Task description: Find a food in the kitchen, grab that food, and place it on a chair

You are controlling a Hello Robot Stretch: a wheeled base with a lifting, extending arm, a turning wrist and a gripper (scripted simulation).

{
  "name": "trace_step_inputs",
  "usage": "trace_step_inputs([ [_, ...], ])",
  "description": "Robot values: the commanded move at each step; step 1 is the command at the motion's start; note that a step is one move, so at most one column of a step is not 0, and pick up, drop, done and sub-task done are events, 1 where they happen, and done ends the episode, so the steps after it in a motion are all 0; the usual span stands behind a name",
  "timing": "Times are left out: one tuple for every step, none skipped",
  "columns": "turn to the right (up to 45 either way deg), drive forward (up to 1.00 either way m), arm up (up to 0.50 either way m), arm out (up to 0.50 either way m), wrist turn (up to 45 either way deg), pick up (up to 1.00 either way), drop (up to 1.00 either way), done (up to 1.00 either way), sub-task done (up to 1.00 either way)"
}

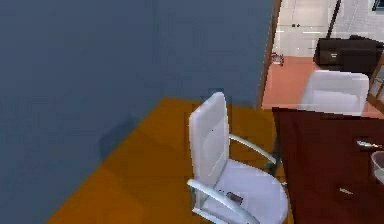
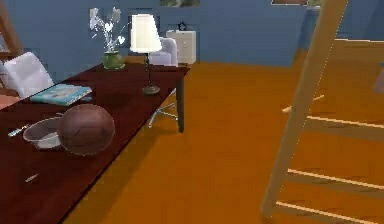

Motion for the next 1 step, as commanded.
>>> trace_step_inputs([
  [45.0, 0.0, 0.0, 0.0, 0.0, 0.0, 0.0, 0.0, 0.0],
])
